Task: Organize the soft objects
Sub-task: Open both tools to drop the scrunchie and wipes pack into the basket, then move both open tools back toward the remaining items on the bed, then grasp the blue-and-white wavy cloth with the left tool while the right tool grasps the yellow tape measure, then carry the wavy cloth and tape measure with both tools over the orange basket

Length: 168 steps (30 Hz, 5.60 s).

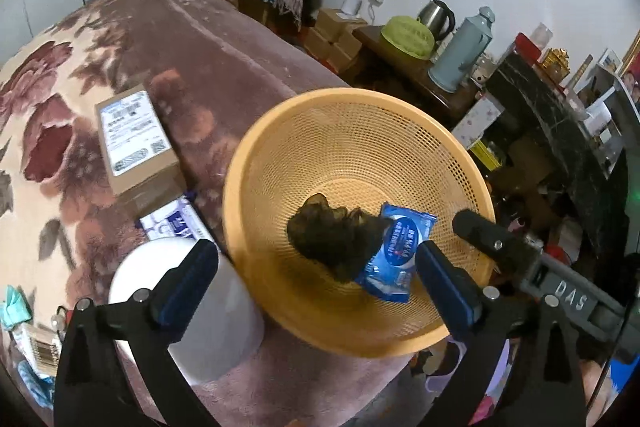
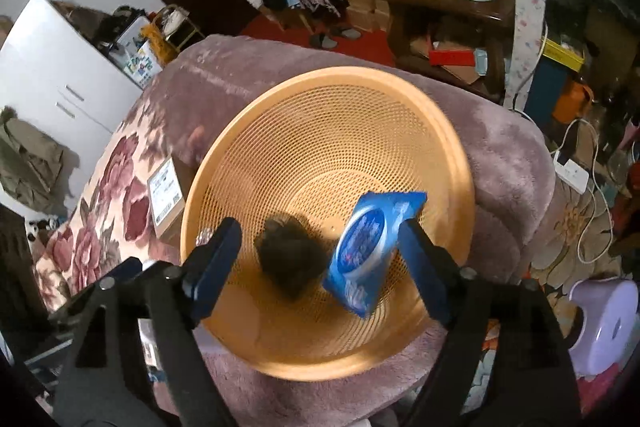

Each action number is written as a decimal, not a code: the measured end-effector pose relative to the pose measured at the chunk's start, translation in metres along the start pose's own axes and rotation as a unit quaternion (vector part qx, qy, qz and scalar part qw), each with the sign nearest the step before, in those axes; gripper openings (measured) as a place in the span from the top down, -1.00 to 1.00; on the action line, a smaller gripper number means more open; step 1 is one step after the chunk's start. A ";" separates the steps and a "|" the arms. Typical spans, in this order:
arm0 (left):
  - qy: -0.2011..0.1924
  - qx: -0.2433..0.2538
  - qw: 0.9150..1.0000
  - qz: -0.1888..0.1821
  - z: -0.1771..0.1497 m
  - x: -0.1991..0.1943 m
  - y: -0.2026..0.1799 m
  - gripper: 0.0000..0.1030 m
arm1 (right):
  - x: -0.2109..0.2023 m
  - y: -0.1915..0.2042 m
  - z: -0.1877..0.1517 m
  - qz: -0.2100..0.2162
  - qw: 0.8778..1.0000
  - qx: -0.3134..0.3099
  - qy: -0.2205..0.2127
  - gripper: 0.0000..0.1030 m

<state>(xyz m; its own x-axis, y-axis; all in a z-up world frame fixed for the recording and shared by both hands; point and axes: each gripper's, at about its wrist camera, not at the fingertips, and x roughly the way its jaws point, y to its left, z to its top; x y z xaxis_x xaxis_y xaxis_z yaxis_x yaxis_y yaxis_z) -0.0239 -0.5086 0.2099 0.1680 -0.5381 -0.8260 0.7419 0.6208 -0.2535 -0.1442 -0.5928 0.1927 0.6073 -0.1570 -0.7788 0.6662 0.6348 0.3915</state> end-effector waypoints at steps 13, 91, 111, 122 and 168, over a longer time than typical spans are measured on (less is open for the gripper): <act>-0.020 -0.026 0.999 0.040 -0.024 -0.051 0.046 -0.99 | -0.010 0.033 -0.027 -0.033 0.997 -0.071 0.013 -1.00; -0.007 -0.260 0.953 0.156 -0.241 -0.138 0.378 -0.98 | 0.064 0.288 -0.223 0.025 0.942 -0.303 0.141 -1.00; 0.036 -0.287 0.949 0.126 -0.279 -0.086 0.417 -0.54 | 0.168 0.265 -0.246 0.001 0.944 -0.244 0.222 -0.20; 0.020 -0.287 0.948 0.134 -0.292 -0.104 0.415 0.41 | 0.156 0.257 -0.253 0.024 0.943 -0.253 0.213 0.36; -0.006 -0.194 0.970 0.149 -0.222 -0.141 0.304 0.42 | 0.050 0.249 -0.236 0.084 0.946 -0.275 0.147 0.36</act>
<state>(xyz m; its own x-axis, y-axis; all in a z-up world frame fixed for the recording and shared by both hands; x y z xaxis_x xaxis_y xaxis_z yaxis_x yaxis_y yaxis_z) 0.0336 -0.1174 0.1372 0.3467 -0.3060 -0.8867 0.3601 0.9163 -0.1754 -0.0501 -0.2645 0.1358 0.4831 0.1470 -0.8632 0.1957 0.9428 0.2700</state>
